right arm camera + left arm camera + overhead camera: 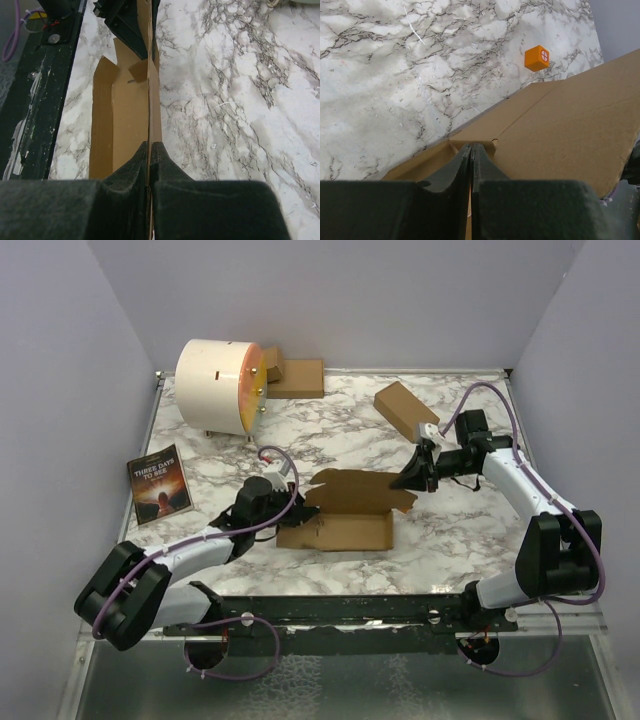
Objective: Fold the paper box
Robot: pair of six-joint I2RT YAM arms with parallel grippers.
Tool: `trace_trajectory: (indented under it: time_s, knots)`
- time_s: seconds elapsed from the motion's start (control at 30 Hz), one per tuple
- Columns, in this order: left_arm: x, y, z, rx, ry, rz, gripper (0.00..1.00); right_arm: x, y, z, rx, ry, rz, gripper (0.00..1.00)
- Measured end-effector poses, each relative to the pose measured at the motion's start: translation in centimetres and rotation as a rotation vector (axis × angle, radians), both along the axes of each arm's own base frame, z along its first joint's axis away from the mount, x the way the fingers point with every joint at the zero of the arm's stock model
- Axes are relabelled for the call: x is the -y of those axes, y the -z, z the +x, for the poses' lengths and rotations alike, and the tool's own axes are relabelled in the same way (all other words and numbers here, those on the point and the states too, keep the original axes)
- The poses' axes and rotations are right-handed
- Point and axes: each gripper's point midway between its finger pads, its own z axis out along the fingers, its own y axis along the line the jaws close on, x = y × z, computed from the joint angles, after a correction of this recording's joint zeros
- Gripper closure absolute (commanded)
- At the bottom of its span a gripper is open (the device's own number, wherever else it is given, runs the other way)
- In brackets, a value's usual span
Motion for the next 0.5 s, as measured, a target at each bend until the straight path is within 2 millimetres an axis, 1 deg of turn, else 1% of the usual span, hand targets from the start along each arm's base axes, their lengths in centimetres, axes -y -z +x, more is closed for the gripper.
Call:
trace_trajectory:
  time_s: [0.17, 0.3, 0.43, 0.5]
  knots:
    - [0.2, 0.4, -0.1, -0.014, -0.001, 0.002, 0.93, 0.0, 0.2, -0.1, -0.004, 0.000, -0.001, 0.99]
    - [-0.2, 0.3, 0.1, -0.009, -0.023, 0.012, 0.90, 0.0, 0.1, 0.0, -0.001, 0.004, -0.003, 0.99]
    - [-1.1, -0.7, 0.2, 0.019, -0.059, 0.025, 0.87, 0.0, 0.0, 0.0, 0.005, 0.005, -0.002, 0.99]
    - [-1.9, -1.5, 0.1, 0.042, -0.086, 0.038, 0.86, 0.0, -0.1, 0.0, 0.010, 0.006, -0.001, 0.99]
